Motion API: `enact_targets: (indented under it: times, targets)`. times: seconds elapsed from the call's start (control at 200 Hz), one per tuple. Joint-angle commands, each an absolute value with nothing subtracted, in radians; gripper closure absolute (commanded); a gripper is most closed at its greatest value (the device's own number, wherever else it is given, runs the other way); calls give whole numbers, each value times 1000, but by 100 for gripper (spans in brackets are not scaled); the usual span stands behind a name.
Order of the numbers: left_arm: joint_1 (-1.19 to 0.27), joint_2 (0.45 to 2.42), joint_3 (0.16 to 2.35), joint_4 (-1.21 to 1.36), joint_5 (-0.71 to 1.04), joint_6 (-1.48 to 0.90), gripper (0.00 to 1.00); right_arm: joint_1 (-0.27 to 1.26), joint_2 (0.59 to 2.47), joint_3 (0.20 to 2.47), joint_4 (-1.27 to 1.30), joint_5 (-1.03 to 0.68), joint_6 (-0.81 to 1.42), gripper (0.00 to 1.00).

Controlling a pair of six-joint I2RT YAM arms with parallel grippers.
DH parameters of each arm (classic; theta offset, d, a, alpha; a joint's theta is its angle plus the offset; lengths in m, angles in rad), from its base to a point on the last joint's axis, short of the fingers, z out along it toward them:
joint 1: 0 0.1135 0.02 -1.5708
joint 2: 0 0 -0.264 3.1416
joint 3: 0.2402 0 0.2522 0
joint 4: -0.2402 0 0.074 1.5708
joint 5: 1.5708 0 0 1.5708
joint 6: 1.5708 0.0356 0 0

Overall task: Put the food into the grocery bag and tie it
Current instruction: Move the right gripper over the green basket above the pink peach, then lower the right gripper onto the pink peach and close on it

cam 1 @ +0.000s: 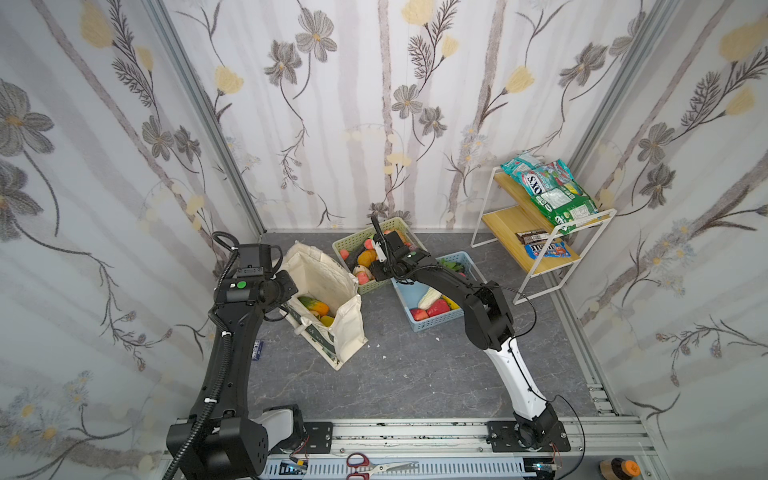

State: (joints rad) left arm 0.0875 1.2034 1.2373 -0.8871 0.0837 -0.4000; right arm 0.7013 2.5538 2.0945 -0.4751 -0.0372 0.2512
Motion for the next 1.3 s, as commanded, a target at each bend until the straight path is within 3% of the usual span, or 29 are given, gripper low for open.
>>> enact_targets:
  times: [0.0,0.669,1.294]
  targets:
    - [89,1204,1234,-873,87,-399,100,703,2521,2028,-577,-16,220,55]
    - [88,1218,1246,-859,107,-402,100,698,2301,1706,-549,20,179,52]
    - [74,1241,1247,-805,333,-344,100,692,2216,1832,-587,27,185,45]
